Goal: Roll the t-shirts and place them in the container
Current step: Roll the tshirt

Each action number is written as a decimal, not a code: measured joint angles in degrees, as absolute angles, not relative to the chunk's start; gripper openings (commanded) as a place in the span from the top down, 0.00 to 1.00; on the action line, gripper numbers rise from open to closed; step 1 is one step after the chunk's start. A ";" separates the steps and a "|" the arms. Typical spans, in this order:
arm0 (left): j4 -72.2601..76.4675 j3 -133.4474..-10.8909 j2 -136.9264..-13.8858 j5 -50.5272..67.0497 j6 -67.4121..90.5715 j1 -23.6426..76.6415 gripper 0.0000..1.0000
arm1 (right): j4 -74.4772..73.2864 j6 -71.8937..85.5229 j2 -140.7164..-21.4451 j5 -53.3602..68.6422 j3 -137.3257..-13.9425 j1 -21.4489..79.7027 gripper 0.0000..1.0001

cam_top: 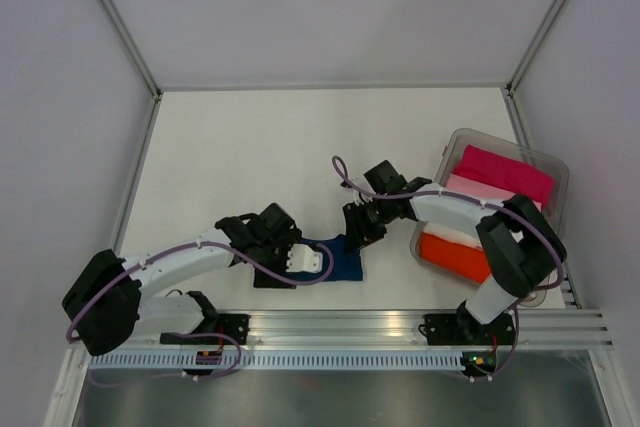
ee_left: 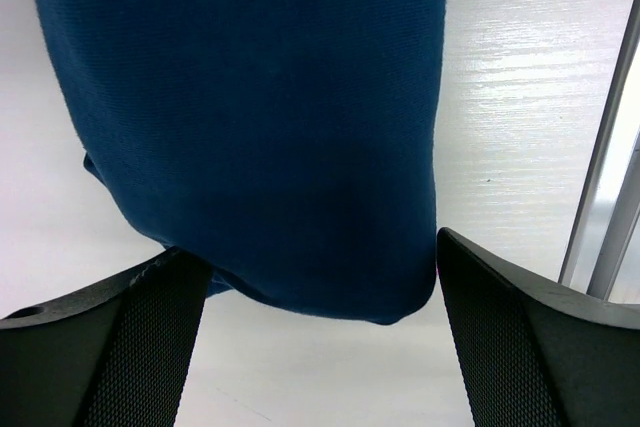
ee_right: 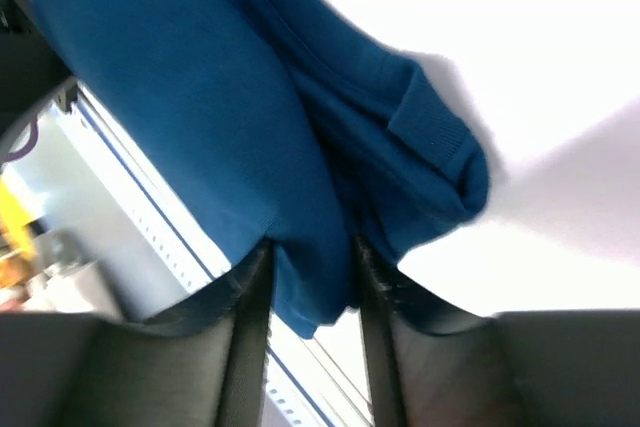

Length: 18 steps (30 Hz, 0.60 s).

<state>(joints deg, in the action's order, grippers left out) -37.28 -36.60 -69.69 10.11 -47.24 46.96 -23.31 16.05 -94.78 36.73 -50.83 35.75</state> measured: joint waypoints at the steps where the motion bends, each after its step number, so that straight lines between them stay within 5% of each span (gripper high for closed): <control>1: -37.08 -36.36 -69.71 10.13 -47.24 46.96 0.06 | -24.14 15.29 -93.54 35.57 -51.62 35.68 0.52; 9: -36.60 -36.14 -69.71 10.59 -47.22 46.94 0.05 | -24.82 11.05 -82.39 28.32 -56.01 33.82 0.43; 18: -36.38 -36.14 -69.71 11.09 -46.11 46.46 0.05 | -19.38 9.43 -84.88 29.28 -54.11 34.76 0.42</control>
<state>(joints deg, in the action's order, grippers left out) -36.38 -36.14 -69.71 11.09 -46.11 46.46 -19.38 9.43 -84.88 29.28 -54.11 34.76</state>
